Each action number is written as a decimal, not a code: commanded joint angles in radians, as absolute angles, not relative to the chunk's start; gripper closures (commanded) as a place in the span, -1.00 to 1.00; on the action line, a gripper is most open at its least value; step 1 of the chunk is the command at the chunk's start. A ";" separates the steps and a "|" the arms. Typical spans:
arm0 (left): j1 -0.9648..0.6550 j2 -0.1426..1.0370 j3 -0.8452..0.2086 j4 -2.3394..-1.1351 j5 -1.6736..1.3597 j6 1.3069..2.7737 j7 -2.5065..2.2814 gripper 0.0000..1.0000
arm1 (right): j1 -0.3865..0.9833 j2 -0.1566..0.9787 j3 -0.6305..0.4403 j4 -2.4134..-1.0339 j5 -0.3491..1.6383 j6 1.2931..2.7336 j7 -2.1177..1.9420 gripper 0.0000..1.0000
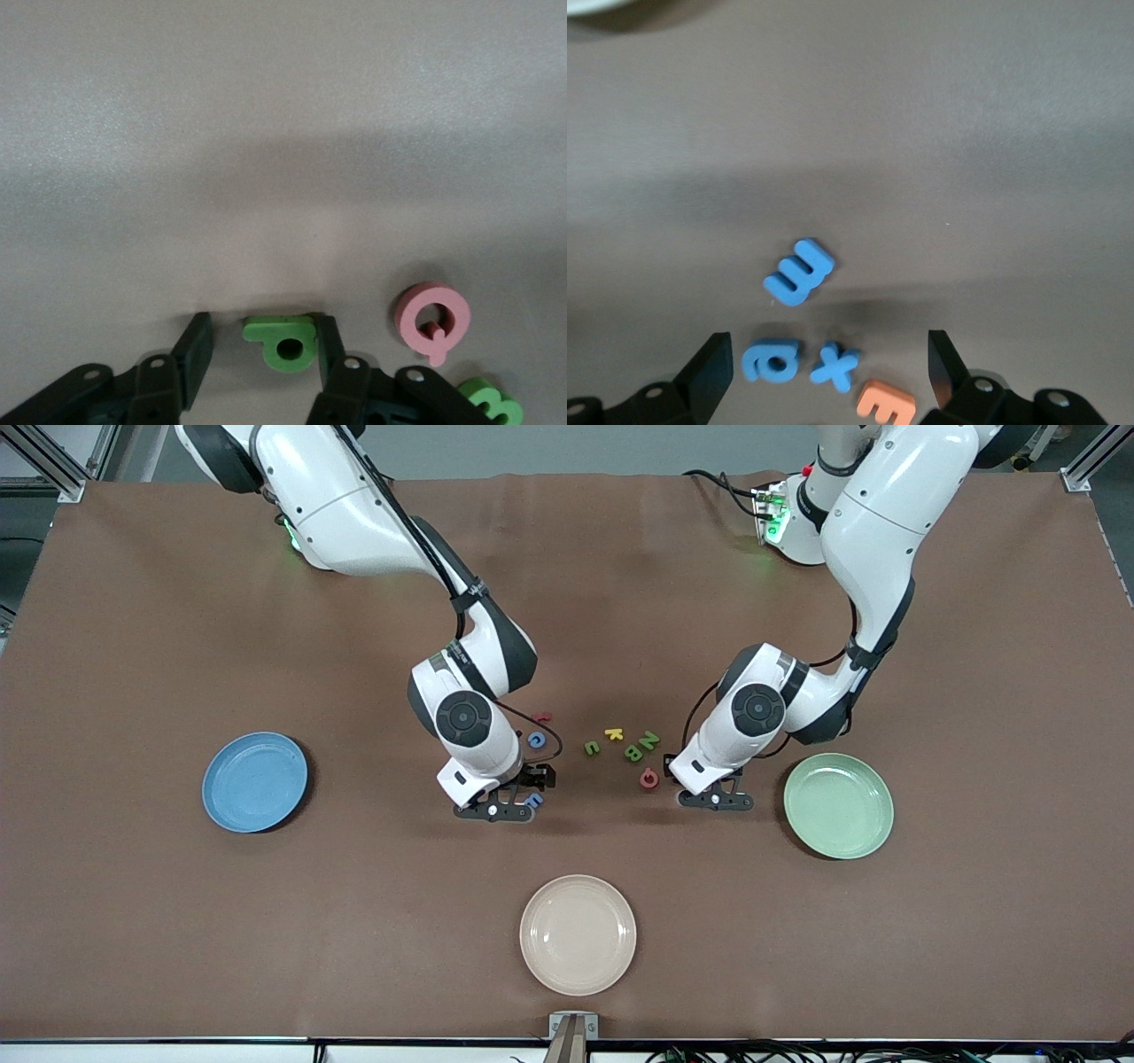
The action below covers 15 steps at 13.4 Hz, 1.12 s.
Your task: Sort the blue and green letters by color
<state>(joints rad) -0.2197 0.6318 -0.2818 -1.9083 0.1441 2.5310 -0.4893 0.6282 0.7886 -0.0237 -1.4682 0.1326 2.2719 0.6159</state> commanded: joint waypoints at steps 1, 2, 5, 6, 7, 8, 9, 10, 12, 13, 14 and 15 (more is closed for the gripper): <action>-0.219 0.612 -0.281 -1.933 0.160 2.508 -0.497 0.78 | 0.629 0.831 -0.026 -1.408 0.137 2.273 0.644 -0.94; -0.216 0.615 -0.281 -1.933 0.160 2.504 -0.500 0.96 | 0.629 0.842 -0.028 -1.396 0.133 2.273 0.643 -0.94; -0.152 0.571 -0.279 -1.928 0.160 2.449 -0.457 1.00 | 0.629 0.887 -0.028 -1.338 0.133 2.272 0.646 -0.90; -0.121 0.537 -0.282 -1.930 0.160 2.413 -0.427 1.00 | 0.630 0.906 -0.028 -1.315 0.133 2.272 0.646 -0.90; -0.098 0.507 -0.282 -1.931 0.160 2.386 -0.431 1.00 | 0.632 0.926 -0.028 -1.290 0.133 2.272 0.646 -0.89; -0.080 0.479 -0.282 -1.928 0.160 2.347 -0.420 1.00 | 0.634 0.942 -0.028 -1.273 0.133 2.272 0.646 -0.89; -0.048 0.463 -0.282 -1.924 0.160 2.333 -0.416 1.00 | 0.634 0.946 -0.028 -1.269 0.132 2.272 0.644 -0.90; -0.025 0.453 -0.282 -1.922 0.160 2.332 -0.396 1.00 | 0.634 0.946 -0.028 -1.269 0.132 2.273 0.643 -0.90; 0.041 0.460 -0.281 -1.919 0.160 2.332 -0.345 0.99 | 0.635 0.950 -0.028 -1.269 0.130 2.273 0.640 -0.86; 0.081 0.474 -0.281 -1.917 0.160 2.335 -0.313 0.98 | 0.635 0.951 -0.028 -1.269 0.130 2.273 0.638 -0.81; 0.118 0.491 -0.281 -1.917 0.160 2.341 -0.278 0.98 | 0.637 0.950 -0.029 -1.269 0.129 2.273 0.637 -0.76; 0.147 0.495 -0.281 -1.917 0.160 2.341 -0.252 0.95 | 0.637 0.950 -0.029 -1.270 0.126 2.272 0.637 -0.75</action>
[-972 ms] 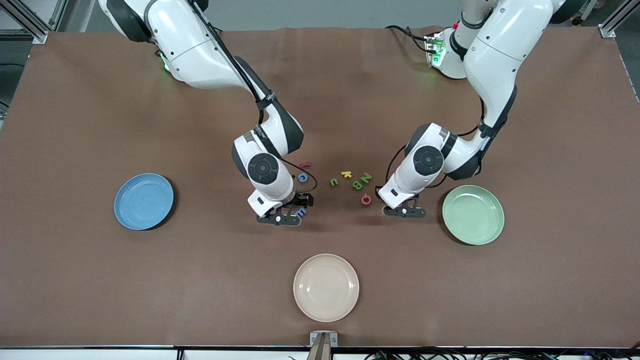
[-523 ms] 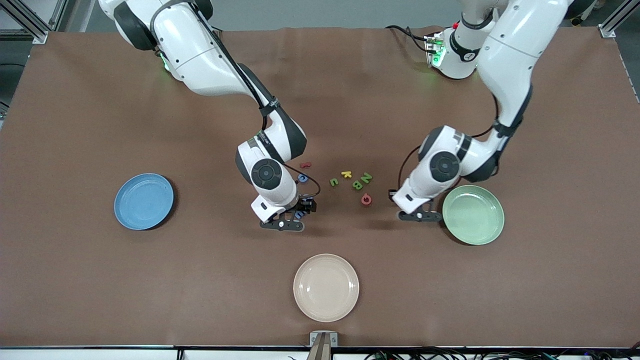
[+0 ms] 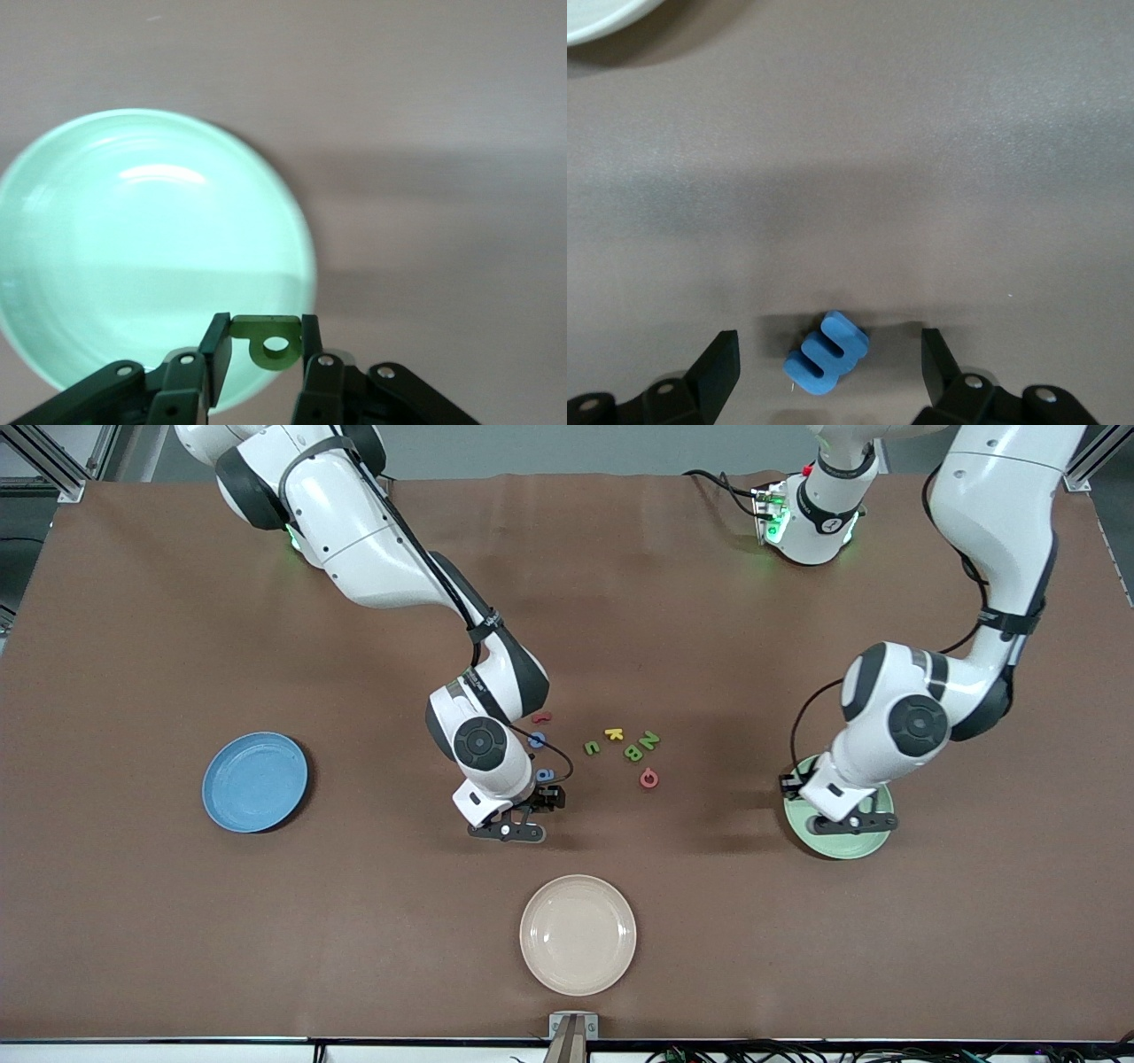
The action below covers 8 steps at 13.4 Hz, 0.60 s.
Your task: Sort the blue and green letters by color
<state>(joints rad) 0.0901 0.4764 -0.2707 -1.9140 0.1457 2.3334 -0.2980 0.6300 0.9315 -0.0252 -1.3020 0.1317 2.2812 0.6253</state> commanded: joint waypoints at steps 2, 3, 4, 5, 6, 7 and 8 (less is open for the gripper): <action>0.164 0.502 -0.281 -1.913 0.160 2.342 -0.242 0.07 | 0.661 0.948 -0.029 -1.272 0.095 2.272 0.638 -0.71; 0.167 0.502 -0.281 -1.907 0.160 2.342 -0.248 -0.97 | 0.664 0.946 -0.029 -1.273 0.091 2.270 0.640 -0.68; 0.163 0.497 -0.282 -1.902 0.155 2.339 -0.265 -1.00 | 0.664 0.946 -0.029 -1.275 0.089 2.270 0.640 -0.65; 0.152 0.491 -0.282 -1.901 0.153 2.335 -0.274 -1.00 | 0.664 0.946 -0.029 -1.275 0.089 2.270 0.640 -0.65; 0.144 0.483 -0.285 -1.896 0.153 2.330 -0.303 -1.00 | 0.663 0.946 -0.029 -1.275 0.086 2.270 0.638 -0.63; 0.138 0.474 -0.308 -1.898 0.153 2.329 -0.360 -1.00 | 0.661 0.948 -0.031 -1.276 0.078 2.270 0.635 -0.62; 0.135 0.474 -0.348 -1.898 0.152 2.326 -0.421 -1.00 | 0.655 0.948 -0.031 -1.278 0.065 2.270 0.635 -0.62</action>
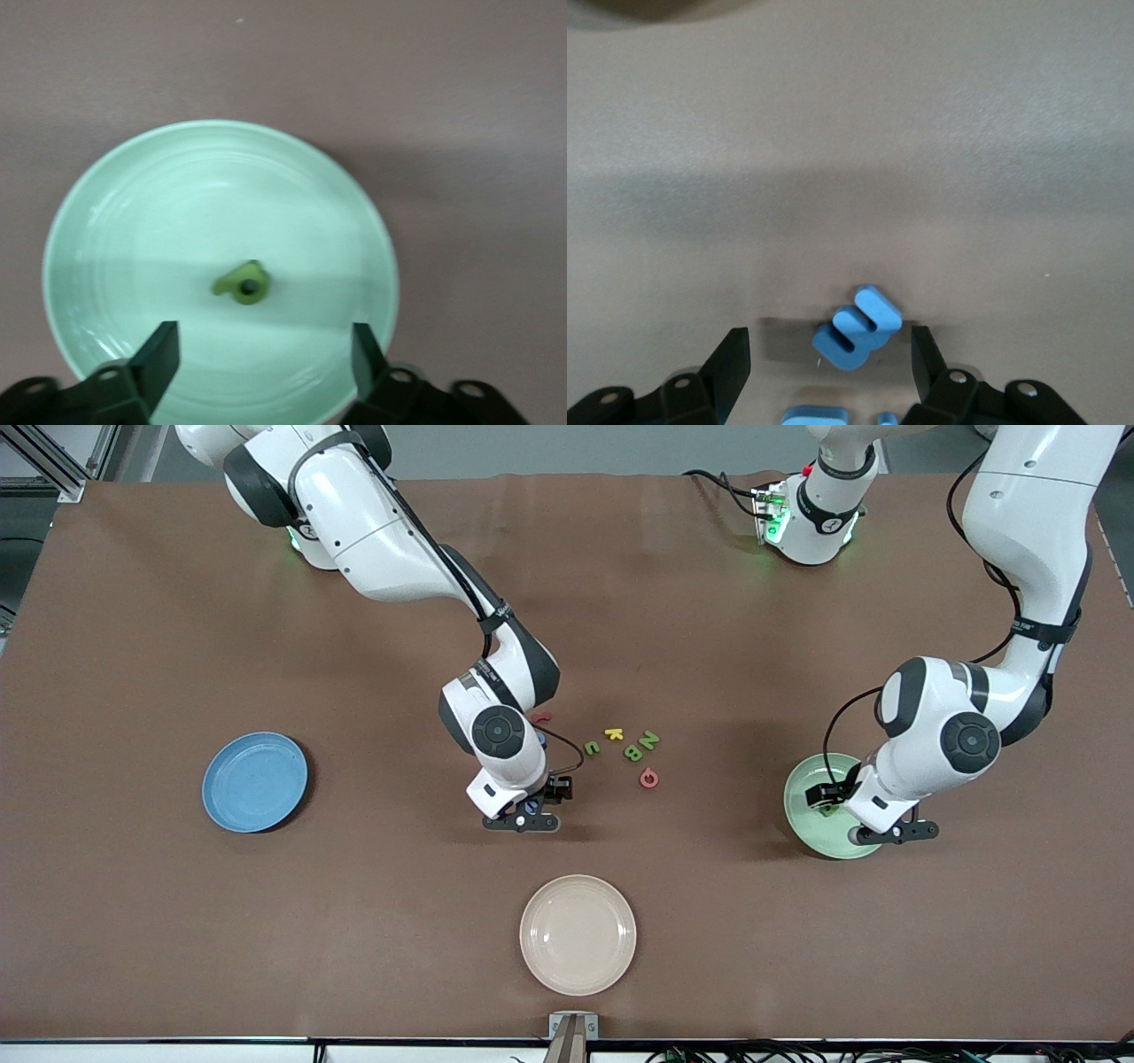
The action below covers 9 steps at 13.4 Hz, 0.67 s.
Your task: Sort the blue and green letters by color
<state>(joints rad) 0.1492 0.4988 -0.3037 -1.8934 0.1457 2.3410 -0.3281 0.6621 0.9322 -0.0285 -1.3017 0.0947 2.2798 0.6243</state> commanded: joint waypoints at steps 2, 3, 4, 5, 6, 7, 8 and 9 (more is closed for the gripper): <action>0.100 0.483 -0.403 -1.888 0.158 2.326 -0.574 -1.00 | 0.652 0.950 -0.031 -1.278 0.054 2.270 0.635 -0.62; 0.060 0.486 -0.403 -1.884 0.158 2.326 -0.627 -1.00 | 0.652 0.951 -0.031 -1.278 0.054 2.272 0.635 -0.62; 0.023 0.489 -0.403 -1.884 0.156 2.326 -0.688 -0.99 | 0.653 0.951 -0.031 -1.278 0.054 2.272 0.637 -0.57; -0.016 0.503 -0.403 -1.881 0.156 2.332 -0.759 -0.98 | 0.655 0.951 -0.031 -1.278 0.052 2.272 0.637 -0.51; -0.041 0.518 -0.403 -1.881 0.156 2.339 -0.812 -0.97 | 0.657 0.954 -0.031 -1.279 0.052 2.272 0.637 -0.47; -0.066 0.532 -0.403 -1.882 0.158 2.350 -0.866 -0.96 | 0.658 0.954 -0.031 -1.278 0.052 2.272 0.637 -0.36; -0.087 0.547 -0.402 -1.888 0.158 2.358 -0.929 -0.95 | 0.658 0.954 -0.031 -1.278 0.052 2.272 0.637 -0.25; -0.097 0.549 -0.402 -1.894 0.158 2.359 -0.998 -0.93 | 0.657 0.954 -0.031 -1.278 0.052 2.272 0.637 -0.16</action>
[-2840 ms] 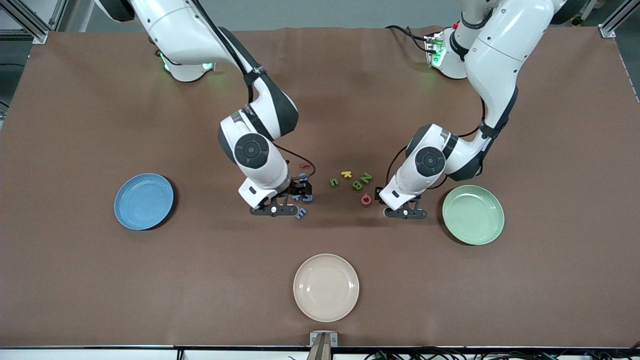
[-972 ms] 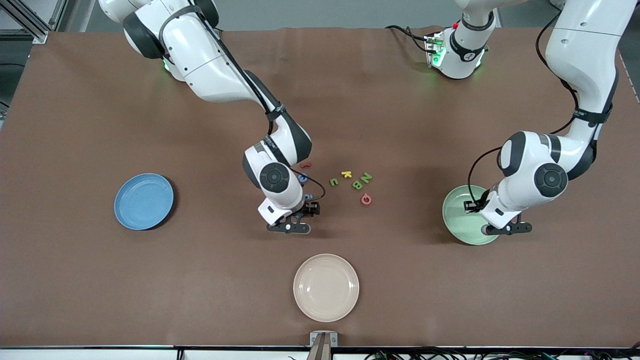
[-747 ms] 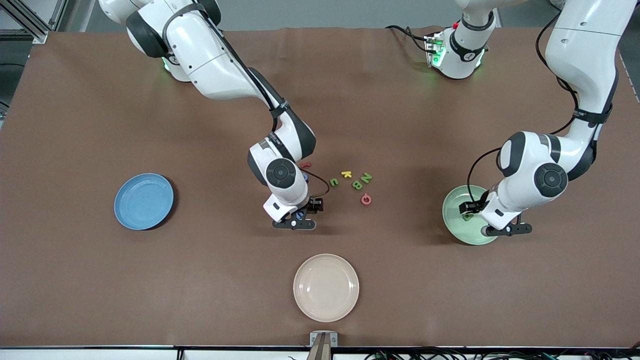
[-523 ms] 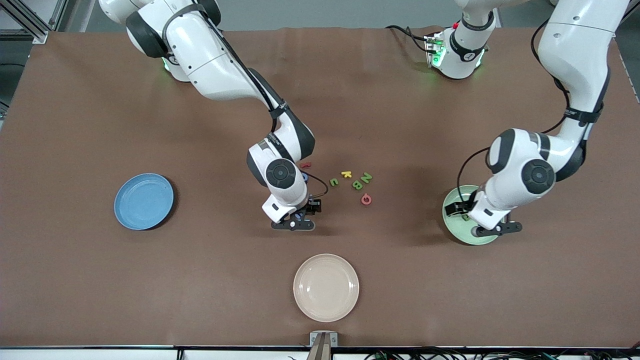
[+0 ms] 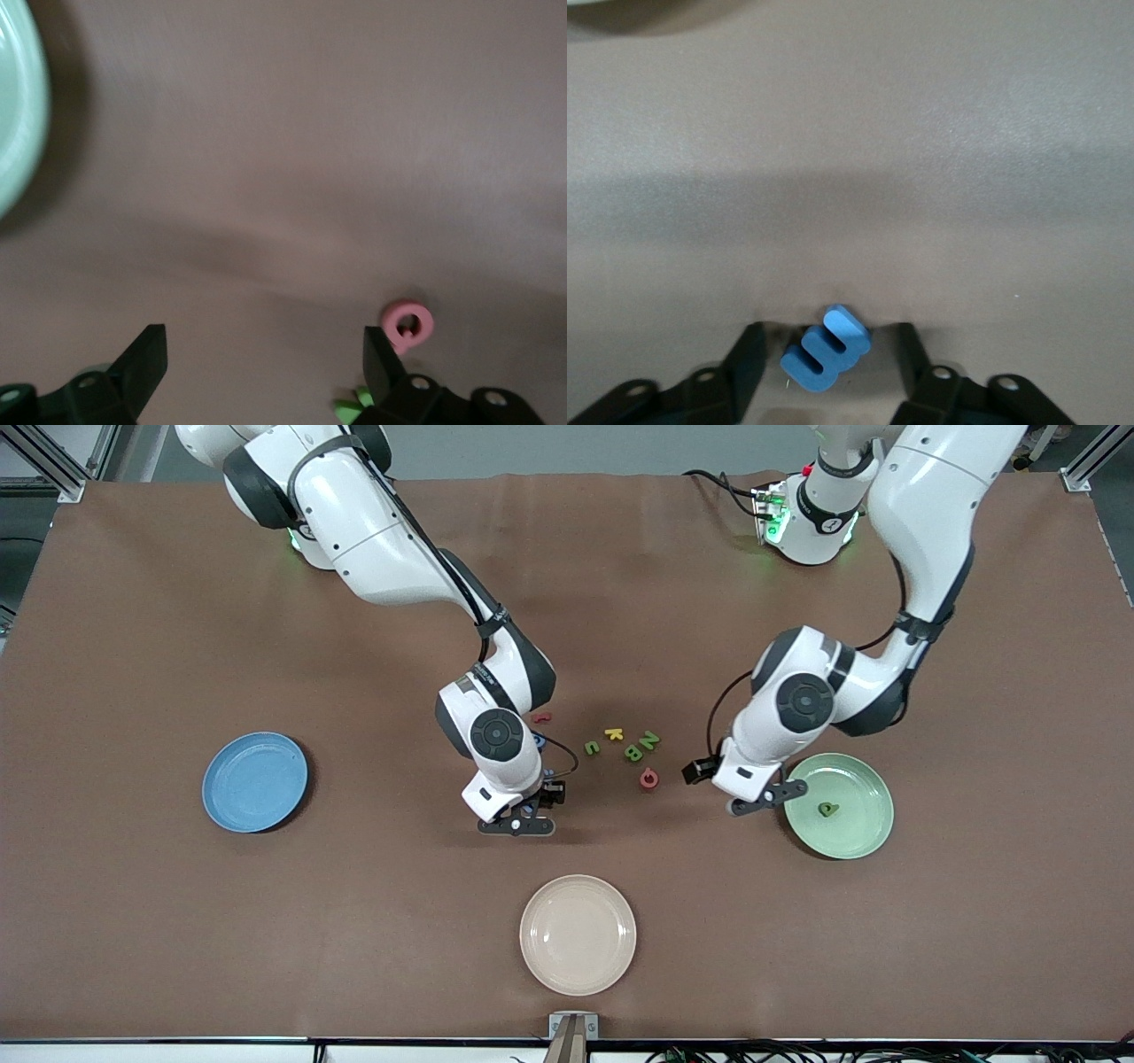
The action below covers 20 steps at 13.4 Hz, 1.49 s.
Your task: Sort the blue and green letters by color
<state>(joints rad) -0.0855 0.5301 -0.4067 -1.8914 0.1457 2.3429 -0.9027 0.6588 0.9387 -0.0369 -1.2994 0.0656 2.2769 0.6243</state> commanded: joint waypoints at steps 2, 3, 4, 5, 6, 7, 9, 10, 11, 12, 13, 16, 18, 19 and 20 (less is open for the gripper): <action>-0.127 0.564 -0.402 -1.899 0.158 2.359 -1.159 -0.90 | 0.653 0.954 -0.031 -1.278 0.054 2.272 0.638 -0.02; -0.146 0.577 -0.402 -1.896 0.158 2.361 -1.237 -0.87 | 0.650 0.954 -0.031 -1.278 0.055 2.272 0.638 0.07; -0.165 0.586 -0.399 -1.896 0.160 2.368 -1.293 -0.79 | 0.650 0.954 -0.029 -1.278 0.055 2.272 0.640 0.17; -0.169 0.598 -0.399 -1.898 0.160 2.382 -1.331 -0.74 | 0.650 0.954 -0.031 -1.278 0.055 2.272 0.640 0.25; -0.169 0.600 -0.399 -1.899 0.160 2.382 -1.345 -0.70 | 0.650 0.954 -0.029 -1.279 0.055 2.272 0.640 0.26; -0.170 0.600 -0.399 -1.902 0.160 2.382 -1.360 -0.66 | 0.649 0.954 -0.029 -1.278 0.057 2.272 0.638 0.29; -0.175 0.612 -0.399 -1.901 0.160 2.384 -1.413 -0.63 | 0.644 0.950 -0.029 -1.278 0.057 2.270 0.634 0.35; -0.189 0.614 -0.397 -1.901 0.160 2.385 -1.426 -0.62 | 0.637 0.945 -0.031 -1.278 0.058 2.269 0.632 0.35; -0.193 0.618 -0.397 -1.901 0.160 2.385 -1.437 -0.59 | 0.618 0.931 -0.031 -1.278 0.061 2.260 0.630 0.35; -0.195 0.620 -0.397 -1.899 0.160 2.385 -1.449 -0.58 | 0.608 0.916 -0.029 -1.279 0.061 2.250 0.620 0.35; -0.198 0.620 -0.397 -1.899 0.160 2.387 -1.451 -0.57 | 0.595 0.905 -0.029 -1.278 0.063 2.215 0.594 0.34; -0.216 0.630 -0.396 -1.899 0.160 2.402 -1.460 -0.55 | 0.528 0.853 -0.026 -1.279 0.072 2.102 0.441 0.34; -0.228 0.634 -0.396 -1.899 0.175 2.404 -1.460 -0.53 | 0.480 0.813 -0.028 -1.284 0.072 2.019 0.356 0.33; -0.229 0.635 -0.396 -1.901 0.175 2.404 -1.460 -0.52 | 0.456 0.786 -0.028 -1.313 0.072 2.007 0.306 0.33; -0.230 0.635 -0.396 -1.901 0.175 2.404 -1.460 -0.52 | 0.421 0.744 -0.026 -1.365 0.072 2.009 0.229 0.33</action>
<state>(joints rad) -0.2199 0.6347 -0.4022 -1.8973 0.1504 2.3914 -1.4371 0.4802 0.8286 -0.0445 -1.2703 0.0644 2.0215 0.3403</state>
